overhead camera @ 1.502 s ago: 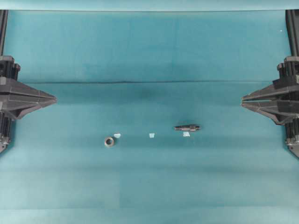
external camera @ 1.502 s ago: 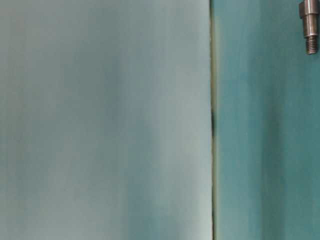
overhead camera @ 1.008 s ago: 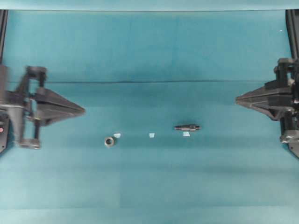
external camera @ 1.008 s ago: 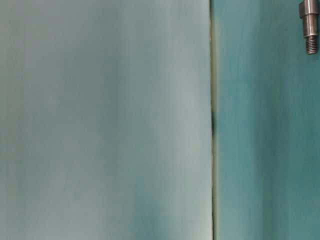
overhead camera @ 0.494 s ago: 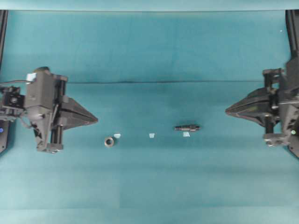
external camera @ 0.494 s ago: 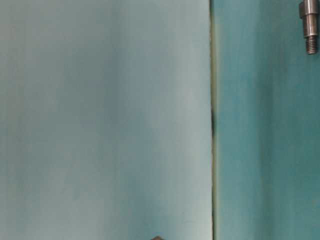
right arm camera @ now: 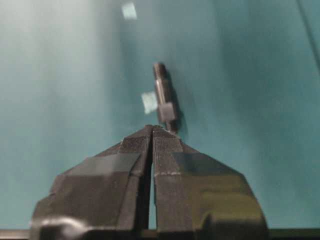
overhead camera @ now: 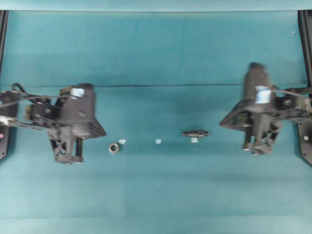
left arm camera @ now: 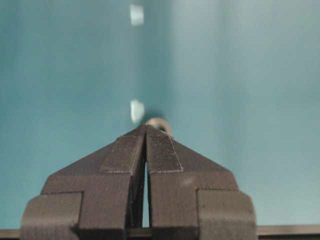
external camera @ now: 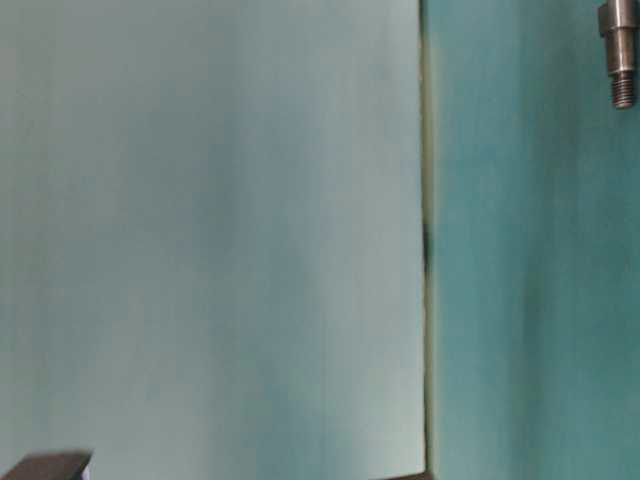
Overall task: Insert the washer onto the shaft with both hands.
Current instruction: 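Move both grippers from rest toward the washer and shaft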
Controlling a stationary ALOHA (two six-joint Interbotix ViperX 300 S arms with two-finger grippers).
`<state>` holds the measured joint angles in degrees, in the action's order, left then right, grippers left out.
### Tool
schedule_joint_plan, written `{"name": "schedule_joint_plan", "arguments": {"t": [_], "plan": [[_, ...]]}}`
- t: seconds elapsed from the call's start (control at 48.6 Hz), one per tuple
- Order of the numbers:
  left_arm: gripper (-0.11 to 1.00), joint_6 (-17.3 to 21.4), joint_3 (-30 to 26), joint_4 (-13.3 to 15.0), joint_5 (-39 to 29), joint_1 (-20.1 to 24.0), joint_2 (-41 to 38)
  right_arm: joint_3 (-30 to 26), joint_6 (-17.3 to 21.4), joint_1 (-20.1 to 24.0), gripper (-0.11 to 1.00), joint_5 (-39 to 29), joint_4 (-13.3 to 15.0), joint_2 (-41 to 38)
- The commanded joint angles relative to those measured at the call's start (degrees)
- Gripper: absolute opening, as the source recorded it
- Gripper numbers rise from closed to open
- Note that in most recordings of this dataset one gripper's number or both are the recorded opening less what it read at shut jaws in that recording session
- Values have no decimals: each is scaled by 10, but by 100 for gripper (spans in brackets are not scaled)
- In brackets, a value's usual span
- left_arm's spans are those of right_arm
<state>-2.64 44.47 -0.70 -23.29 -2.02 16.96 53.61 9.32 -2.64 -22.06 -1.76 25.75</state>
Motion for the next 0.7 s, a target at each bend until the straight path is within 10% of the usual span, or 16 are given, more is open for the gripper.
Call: {"name": "schedule_joint_plan", "arguments": {"t": [0.0,0.679], "plan": [[2,-1,-25,-2,-8,-10,-24,-33,2,-1,-9,-20,7,-25],[2,-21,-60,-2,-46,-22,-111,-122,-51,-1,-9,-95,11,-169]]}}
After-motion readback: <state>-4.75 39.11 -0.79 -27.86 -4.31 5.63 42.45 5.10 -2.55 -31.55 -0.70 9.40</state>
